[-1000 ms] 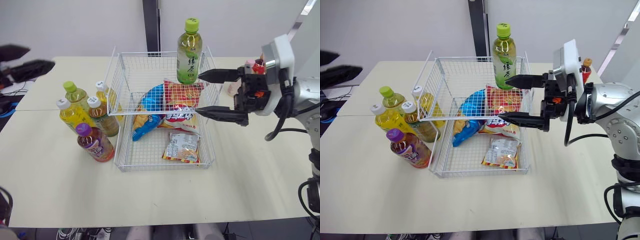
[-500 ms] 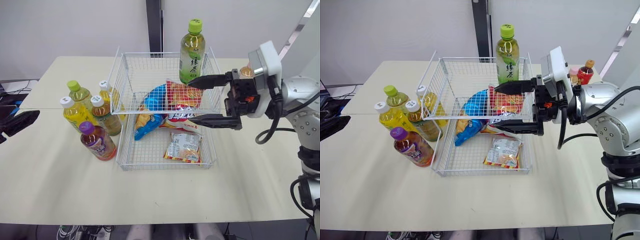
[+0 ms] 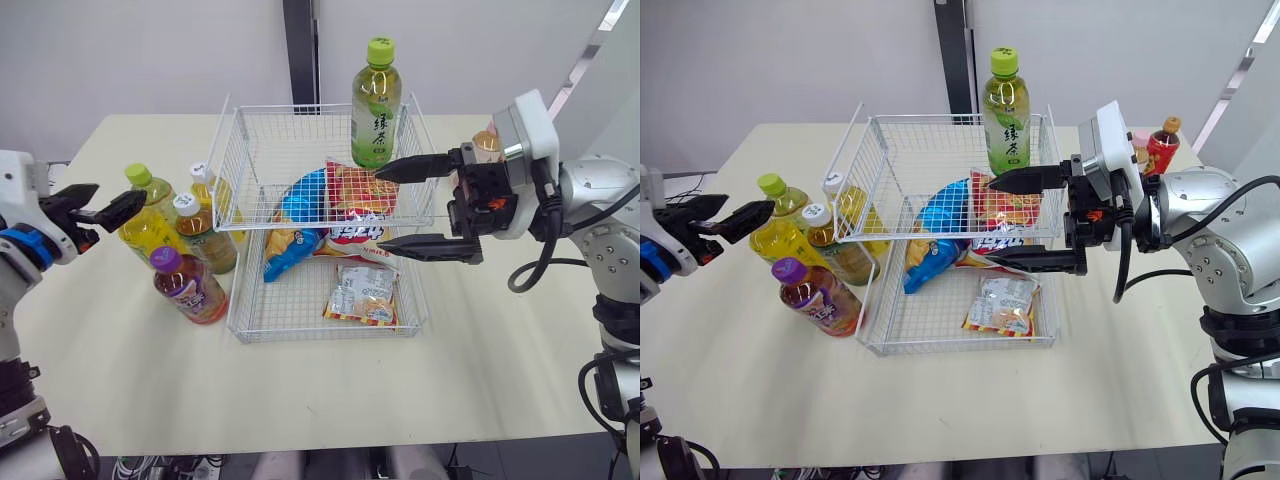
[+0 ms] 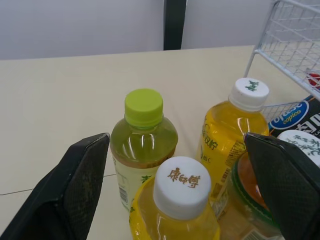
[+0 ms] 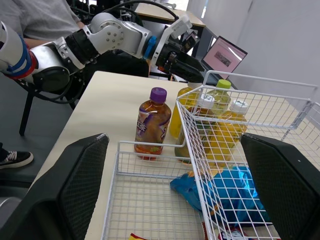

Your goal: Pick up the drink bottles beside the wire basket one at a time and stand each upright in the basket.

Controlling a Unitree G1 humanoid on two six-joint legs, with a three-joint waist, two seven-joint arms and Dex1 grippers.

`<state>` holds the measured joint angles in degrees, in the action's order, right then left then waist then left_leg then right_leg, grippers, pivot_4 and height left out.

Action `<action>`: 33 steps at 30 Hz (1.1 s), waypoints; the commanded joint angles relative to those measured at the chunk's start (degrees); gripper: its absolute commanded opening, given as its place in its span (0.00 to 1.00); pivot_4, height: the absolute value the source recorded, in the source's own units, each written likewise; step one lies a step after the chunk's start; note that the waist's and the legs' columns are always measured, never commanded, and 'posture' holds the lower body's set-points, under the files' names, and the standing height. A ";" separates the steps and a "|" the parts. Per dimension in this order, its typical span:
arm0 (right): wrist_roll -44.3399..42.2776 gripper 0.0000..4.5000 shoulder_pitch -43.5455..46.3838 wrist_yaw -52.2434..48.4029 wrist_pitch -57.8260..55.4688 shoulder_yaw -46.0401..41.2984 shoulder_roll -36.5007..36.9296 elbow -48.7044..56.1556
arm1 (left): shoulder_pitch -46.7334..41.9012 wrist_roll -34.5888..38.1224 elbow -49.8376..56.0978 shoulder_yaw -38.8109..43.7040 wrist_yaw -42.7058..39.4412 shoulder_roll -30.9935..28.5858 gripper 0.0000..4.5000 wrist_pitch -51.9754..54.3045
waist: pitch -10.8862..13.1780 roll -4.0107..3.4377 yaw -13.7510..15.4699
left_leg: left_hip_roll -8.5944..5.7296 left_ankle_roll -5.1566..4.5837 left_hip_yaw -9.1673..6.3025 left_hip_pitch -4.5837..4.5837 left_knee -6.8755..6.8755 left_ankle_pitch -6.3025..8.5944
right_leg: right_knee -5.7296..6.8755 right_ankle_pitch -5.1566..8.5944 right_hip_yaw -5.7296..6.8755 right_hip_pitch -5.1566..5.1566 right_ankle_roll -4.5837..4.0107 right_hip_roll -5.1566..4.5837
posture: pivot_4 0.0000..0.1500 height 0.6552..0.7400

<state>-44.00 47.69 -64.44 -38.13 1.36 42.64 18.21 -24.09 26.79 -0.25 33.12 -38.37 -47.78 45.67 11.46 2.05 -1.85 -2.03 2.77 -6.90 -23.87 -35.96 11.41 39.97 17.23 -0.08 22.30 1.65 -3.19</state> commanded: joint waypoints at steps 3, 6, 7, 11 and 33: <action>-0.37 1.00 -0.97 -0.98 0.89 -2.38 1.03 1.57 | -1.20 -0.26 -1.45 -1.34 2.47 -0.71 0.99 -1.09 | 0.00 0.00 0.01 | -0.05 0.00 0.01 0.00 -0.01 0.00 | 0.00 0.00 -0.03 -0.01 0.01 0.01 | 1.00 1.00; -0.30 1.00 -1.56 -0.98 1.13 -2.58 1.09 1.88 | -0.84 0.15 -1.70 -2.41 2.19 -0.66 0.99 -0.85 | 0.00 0.00 -0.01 | -0.05 0.00 0.02 0.00 0.00 0.00 | 0.00 0.00 -0.05 0.01 0.01 0.00 | 1.00 1.00; -0.31 1.00 -1.70 -0.94 1.17 -2.63 1.09 2.00 | -0.73 0.06 -1.67 -3.02 1.94 -0.70 0.99 -1.06 | 0.00 0.00 0.00 | -0.04 0.00 0.02 0.00 0.00 0.00 | 0.00 -0.01 -0.06 0.01 0.01 0.00 | 1.00 1.00; -0.32 1.00 -1.90 -0.72 1.17 -2.65 1.09 2.44 | -1.23 0.61 -1.78 -4.30 1.66 -0.73 0.86 -0.87 | 0.00 0.00 0.00 | -0.04 0.00 0.03 0.00 0.00 0.00 | -0.01 -0.01 -0.07 0.01 0.01 0.00 | 1.00 1.00; -1.66 1.00 -0.83 1.90 -1.48 -7.05 4.90 2.83 | 0.87 12.49 5.73 7.35 -8.55 -15.30 0.31 8.72 | 0.07 0.12 -0.02 | 0.07 0.00 0.04 -0.07 0.05 0.01 | -0.10 -0.01 -0.32 0.07 0.01 0.02 | 1.00 1.00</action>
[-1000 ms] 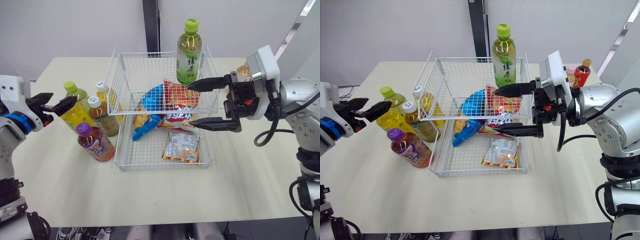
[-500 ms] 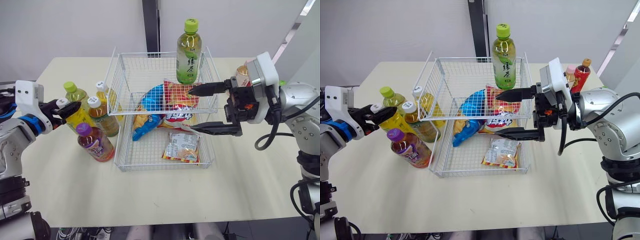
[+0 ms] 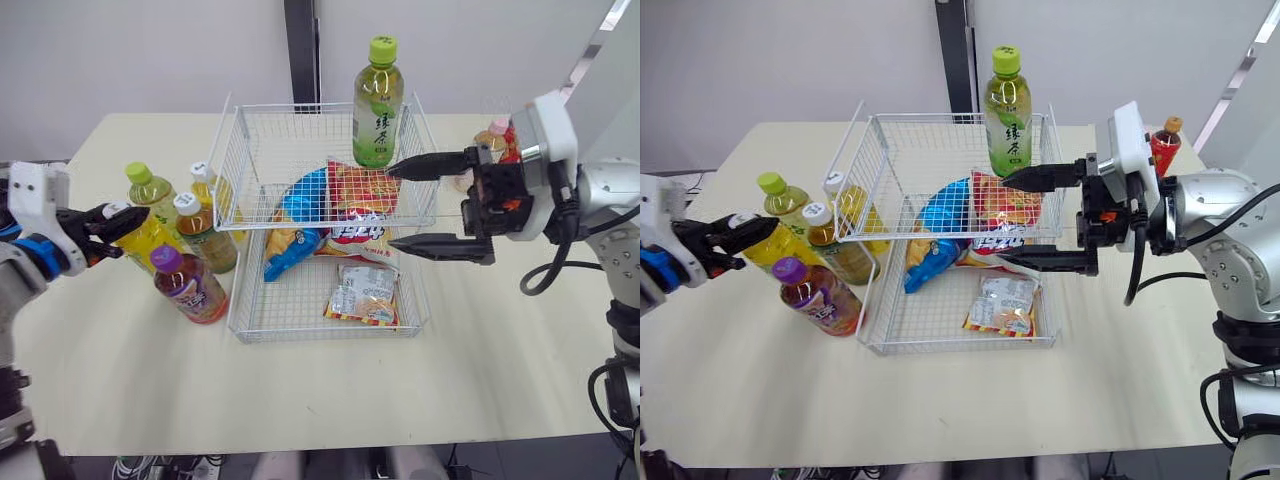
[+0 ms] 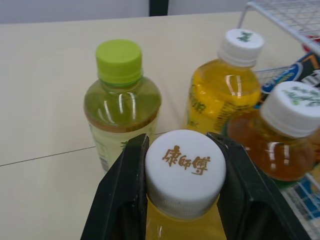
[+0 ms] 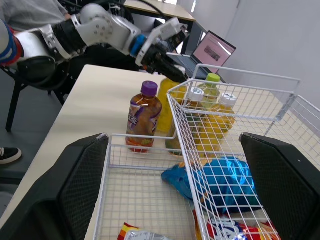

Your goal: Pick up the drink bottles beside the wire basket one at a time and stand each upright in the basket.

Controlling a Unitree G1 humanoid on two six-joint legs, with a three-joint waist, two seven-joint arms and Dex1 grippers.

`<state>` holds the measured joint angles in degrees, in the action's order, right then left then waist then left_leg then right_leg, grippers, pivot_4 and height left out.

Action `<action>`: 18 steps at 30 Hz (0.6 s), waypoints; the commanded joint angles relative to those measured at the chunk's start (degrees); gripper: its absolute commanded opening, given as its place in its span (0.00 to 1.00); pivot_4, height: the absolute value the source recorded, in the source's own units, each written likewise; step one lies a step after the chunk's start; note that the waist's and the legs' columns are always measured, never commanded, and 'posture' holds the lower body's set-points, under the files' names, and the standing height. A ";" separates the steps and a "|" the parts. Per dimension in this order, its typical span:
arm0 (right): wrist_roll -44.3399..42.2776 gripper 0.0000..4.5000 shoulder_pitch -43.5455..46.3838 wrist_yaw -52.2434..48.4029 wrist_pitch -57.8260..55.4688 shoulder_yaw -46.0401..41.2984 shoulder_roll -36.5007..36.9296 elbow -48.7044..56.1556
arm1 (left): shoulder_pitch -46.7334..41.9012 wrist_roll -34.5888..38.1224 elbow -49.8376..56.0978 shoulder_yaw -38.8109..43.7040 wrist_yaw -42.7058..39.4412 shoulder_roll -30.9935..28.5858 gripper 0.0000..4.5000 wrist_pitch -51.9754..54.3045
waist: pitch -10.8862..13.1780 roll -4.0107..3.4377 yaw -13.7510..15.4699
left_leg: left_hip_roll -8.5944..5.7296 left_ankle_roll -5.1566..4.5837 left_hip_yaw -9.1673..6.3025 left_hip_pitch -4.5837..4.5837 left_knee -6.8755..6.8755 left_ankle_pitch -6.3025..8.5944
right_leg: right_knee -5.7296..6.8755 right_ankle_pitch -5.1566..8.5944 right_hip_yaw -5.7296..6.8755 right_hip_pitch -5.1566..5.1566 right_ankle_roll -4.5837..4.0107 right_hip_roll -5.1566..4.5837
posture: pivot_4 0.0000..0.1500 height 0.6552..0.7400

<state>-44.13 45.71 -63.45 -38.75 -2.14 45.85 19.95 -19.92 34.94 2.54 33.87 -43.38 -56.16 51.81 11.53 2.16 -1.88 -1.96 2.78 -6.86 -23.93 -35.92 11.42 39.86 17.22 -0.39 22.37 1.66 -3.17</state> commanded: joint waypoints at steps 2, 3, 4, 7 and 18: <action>-1.88 1.00 1.24 1.50 -1.73 -4.26 2.21 1.11 | -6.79 6.41 0.02 6.48 -5.79 -11.90 0.31 4.60 | 0.00 0.00 -0.01 | 0.00 0.00 0.03 0.01 0.02 0.00 | 0.00 0.00 0.00 0.00 0.00 0.02 | 1.00 1.00; -2.03 1.00 1.28 1.71 -2.07 -4.49 2.39 1.11 | -8.46 7.22 -1.35 6.09 -6.66 -13.88 0.31 5.33 | 0.00 -0.01 -0.01 | -0.01 0.00 0.09 0.05 0.05 0.00 | -0.01 0.00 0.02 -0.01 0.00 0.02 | 1.00 1.00; -2.17 1.00 1.32 2.01 -2.45 -4.69 2.51 1.17 | -11.71 7.91 -3.60 4.42 -7.82 -16.33 0.31 5.47 | 0.00 -0.01 -0.02 | -0.02 0.00 0.32 0.09 0.07 0.00 | 0.02 0.01 0.08 -0.02 0.00 0.03 | 1.00 1.00; -2.01 1.00 1.68 3.38 -3.24 -4.96 2.63 1.11 | -26.71 8.55 -11.29 -4.85 -9.90 -20.29 0.31 4.68 | 0.01 0.00 0.12 | -0.04 0.00 0.53 0.11 0.06 0.00 | 0.01 0.02 0.12 -0.03 0.02 0.10 | 1.00 1.00; -0.93 1.00 -0.51 9.67 -4.19 -6.02 2.76 3.04 | -78.85 -11.06 -41.64 -35.92 -20.97 -2.86 0.31 -4.19 | 0.08 0.15 -0.05 | -0.34 -0.02 0.49 -0.20 -0.07 0.00 | -0.14 0.00 0.20 0.01 0.51 0.07 | 1.00 1.00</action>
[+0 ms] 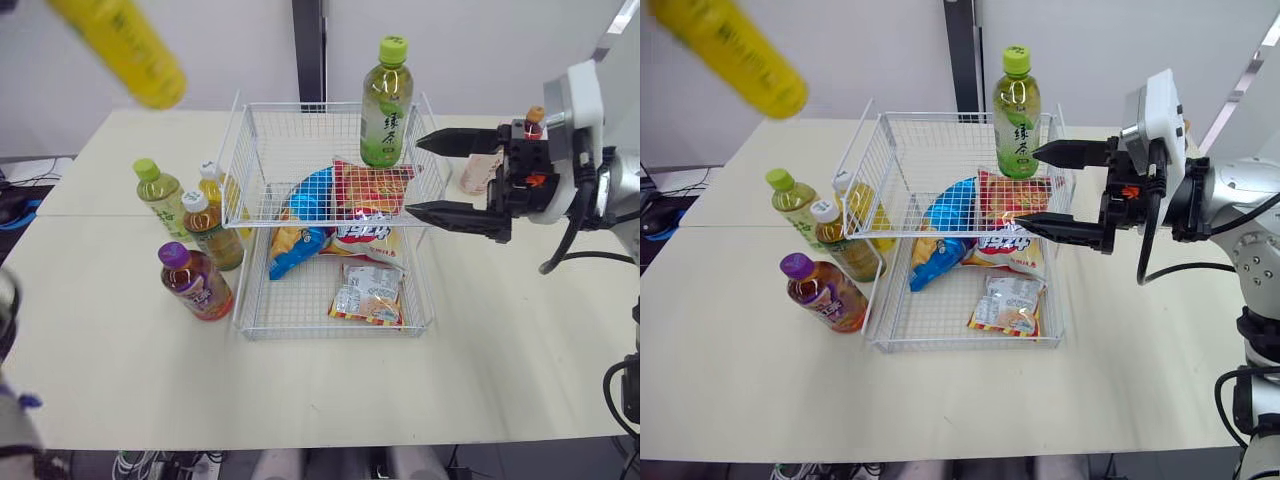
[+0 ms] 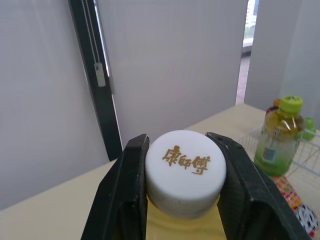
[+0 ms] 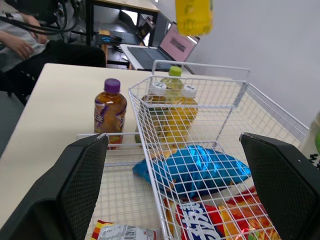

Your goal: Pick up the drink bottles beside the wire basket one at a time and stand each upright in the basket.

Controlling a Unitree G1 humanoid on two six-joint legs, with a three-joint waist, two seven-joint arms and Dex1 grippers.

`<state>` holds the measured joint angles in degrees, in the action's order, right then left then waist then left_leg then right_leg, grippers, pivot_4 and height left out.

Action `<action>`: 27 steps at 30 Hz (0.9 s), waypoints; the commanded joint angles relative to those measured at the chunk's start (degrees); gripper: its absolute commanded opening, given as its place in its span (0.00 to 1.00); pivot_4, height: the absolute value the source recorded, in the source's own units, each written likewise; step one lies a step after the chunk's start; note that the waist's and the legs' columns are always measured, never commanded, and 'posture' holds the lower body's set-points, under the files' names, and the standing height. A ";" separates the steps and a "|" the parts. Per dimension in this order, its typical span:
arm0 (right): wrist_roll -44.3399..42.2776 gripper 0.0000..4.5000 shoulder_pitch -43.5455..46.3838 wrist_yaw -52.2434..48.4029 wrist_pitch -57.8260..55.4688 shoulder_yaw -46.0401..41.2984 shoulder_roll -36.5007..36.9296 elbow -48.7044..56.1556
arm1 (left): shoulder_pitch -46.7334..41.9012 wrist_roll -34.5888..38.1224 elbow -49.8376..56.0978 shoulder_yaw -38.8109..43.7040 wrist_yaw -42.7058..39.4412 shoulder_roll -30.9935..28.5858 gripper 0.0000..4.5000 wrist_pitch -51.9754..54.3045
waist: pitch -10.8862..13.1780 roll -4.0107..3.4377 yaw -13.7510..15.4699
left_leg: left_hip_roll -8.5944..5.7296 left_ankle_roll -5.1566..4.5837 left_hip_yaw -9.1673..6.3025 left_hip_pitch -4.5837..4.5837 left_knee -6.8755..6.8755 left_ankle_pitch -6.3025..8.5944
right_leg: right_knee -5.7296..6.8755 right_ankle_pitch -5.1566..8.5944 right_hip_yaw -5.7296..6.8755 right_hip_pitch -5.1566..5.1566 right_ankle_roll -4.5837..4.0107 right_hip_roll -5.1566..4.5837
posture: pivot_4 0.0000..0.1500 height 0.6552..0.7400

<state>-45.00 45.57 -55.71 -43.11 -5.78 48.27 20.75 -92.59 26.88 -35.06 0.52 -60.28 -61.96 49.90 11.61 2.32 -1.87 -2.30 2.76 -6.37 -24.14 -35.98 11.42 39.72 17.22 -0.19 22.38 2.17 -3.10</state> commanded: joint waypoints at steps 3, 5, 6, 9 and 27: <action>-0.23 1.00 -3.20 3.40 0.57 -4.06 0.66 3.66 | -11.09 -4.37 -10.47 -3.45 -5.06 11.44 0.31 -2.73 | 0.00 -0.01 -0.08 | 0.02 -0.04 0.04 -0.06 0.01 0.02 | -0.01 -0.03 -0.09 0.08 -0.06 -0.06 | 1.00 1.00; -0.64 1.00 -4.36 4.17 0.42 -4.88 0.77 4.29 | -12.10 -6.22 -13.27 -4.10 -5.92 14.36 0.31 -4.44 | 0.00 -0.01 -0.14 | 0.01 -0.05 0.07 -0.24 -0.03 0.03 | 0.02 -0.03 -0.13 0.27 -0.06 -0.08 | 1.00 1.00; -0.86 1.00 -4.99 4.57 0.34 -5.34 0.88 4.68 | -12.34 -6.85 -14.39 -4.34 -6.65 15.57 0.31 -4.98 | 0.00 -0.01 -0.50 | 0.00 -0.05 0.14 -0.36 -0.08 0.03 | 0.14 -0.03 -0.20 0.46 -0.06 -0.09 | 1.00 1.00; -1.47 1.00 -6.59 5.86 0.03 -6.57 1.10 5.94 | -12.20 -9.38 -17.29 -5.63 -8.44 19.51 0.31 -8.32 | 0.01 -0.02 -1.60 | 0.04 -0.06 0.31 -0.64 -0.09 0.00 | 0.35 -0.05 -0.42 0.96 -0.07 -0.07 | 1.00 1.00; -4.63 1.00 -10.11 12.36 -1.13 -10.39 2.25 10.65 | -7.93 -16.99 -26.77 -4.36 -8.29 31.35 0.31 -20.73 | 0.03 -0.03 -1.24 | 0.00 -0.08 0.40 -0.68 -0.12 0.01 | 0.37 -0.05 -0.51 1.02 -0.06 -0.10 | 1.00 1.00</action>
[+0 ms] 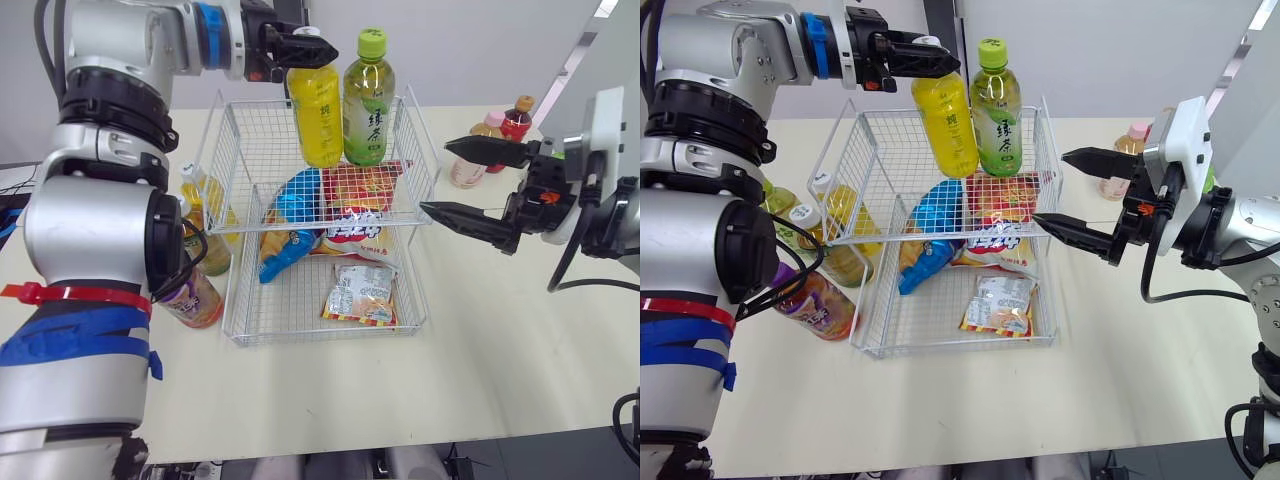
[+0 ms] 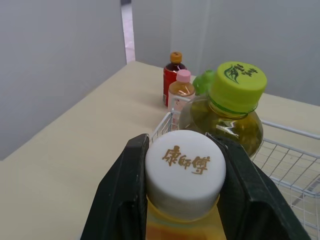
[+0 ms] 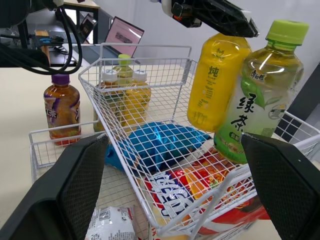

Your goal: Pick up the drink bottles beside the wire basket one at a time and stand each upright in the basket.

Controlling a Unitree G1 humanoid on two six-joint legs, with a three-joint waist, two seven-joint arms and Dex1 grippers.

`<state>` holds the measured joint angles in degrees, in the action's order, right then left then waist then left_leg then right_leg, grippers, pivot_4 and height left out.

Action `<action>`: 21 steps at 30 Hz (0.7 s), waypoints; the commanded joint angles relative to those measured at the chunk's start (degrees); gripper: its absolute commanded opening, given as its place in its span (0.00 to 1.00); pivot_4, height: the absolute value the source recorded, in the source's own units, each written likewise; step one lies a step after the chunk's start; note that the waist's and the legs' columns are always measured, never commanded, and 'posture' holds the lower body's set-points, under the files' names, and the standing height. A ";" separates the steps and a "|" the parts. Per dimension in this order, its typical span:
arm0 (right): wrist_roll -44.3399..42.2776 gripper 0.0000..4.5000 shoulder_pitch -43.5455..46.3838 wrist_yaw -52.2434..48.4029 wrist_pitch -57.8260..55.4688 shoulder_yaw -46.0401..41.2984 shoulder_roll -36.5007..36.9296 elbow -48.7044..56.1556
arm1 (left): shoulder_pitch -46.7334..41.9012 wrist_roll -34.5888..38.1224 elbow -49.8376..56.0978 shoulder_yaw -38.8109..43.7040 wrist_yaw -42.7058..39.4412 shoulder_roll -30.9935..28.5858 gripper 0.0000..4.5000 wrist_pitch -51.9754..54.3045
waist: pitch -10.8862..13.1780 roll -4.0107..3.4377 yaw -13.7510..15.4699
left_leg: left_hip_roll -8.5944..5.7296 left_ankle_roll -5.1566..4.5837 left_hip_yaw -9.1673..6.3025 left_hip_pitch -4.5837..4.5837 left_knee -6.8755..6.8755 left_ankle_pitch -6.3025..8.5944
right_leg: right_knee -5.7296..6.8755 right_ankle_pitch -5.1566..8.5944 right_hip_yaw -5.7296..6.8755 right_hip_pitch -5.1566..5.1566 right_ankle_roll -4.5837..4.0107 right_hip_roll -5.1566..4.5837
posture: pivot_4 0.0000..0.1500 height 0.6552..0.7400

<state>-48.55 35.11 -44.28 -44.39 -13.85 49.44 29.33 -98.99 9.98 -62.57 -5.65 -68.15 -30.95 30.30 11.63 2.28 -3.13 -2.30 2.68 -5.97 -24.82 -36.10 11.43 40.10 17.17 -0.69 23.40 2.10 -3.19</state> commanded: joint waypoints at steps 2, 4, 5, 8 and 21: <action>-1.39 1.00 0.33 1.29 0.02 -2.38 1.17 2.26 | -1.58 -0.86 0.60 1.56 -0.94 0.30 0.46 -2.18 | 0.00 0.00 0.03 | 0.00 0.00 -0.01 0.00 -0.02 0.00 | 0.00 0.00 0.00 -0.02 0.00 0.00 | 1.00 1.00; -1.46 1.00 0.23 1.51 0.06 -2.34 1.17 2.29 | -1.86 -1.15 0.55 1.69 -1.47 0.24 0.58 -2.40 | 0.00 0.00 0.01 | 0.00 0.00 -0.01 0.00 -0.02 0.00 | 0.00 -0.01 0.01 -0.02 0.01 0.00 | 1.00 1.00; -1.44 1.00 0.20 1.55 0.10 -2.25 1.13 2.26 | -2.10 -1.18 0.53 1.93 -1.62 0.16 0.63 -2.35 | 0.00 0.00 -0.03 | 0.00 0.00 0.00 0.00 -0.02 0.00 | 0.00 -0.01 0.00 -0.02 0.01 0.00 | 1.00 1.00; -1.33 1.00 0.54 1.56 0.17 -1.83 1.03 1.98 | -2.87 -1.08 1.02 2.65 -2.78 -0.71 0.81 -2.05 | 0.00 0.00 -0.09 | 0.00 0.00 0.00 0.00 -0.02 0.00 | 0.01 -0.01 0.01 -0.02 0.01 0.01 | 1.00 1.00; 0.05 1.00 3.82 -0.55 1.98 1.30 0.14 -0.55 | -0.13 0.34 13.18 6.31 -5.06 -13.09 1.00 3.15 | 0.00 -0.01 -0.35 | 0.03 0.00 -0.02 0.02 -0.02 0.00 | 0.03 0.00 0.00 -0.02 0.01 0.03 | 1.00 1.00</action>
<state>-48.47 37.35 -44.28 -44.04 -11.68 49.39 28.46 -98.88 9.07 -52.94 -1.64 -73.19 -41.81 33.33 11.63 2.27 -3.48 -2.26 2.68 -5.98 -24.78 -36.12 11.43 40.13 17.17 -0.70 23.38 2.11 -3.16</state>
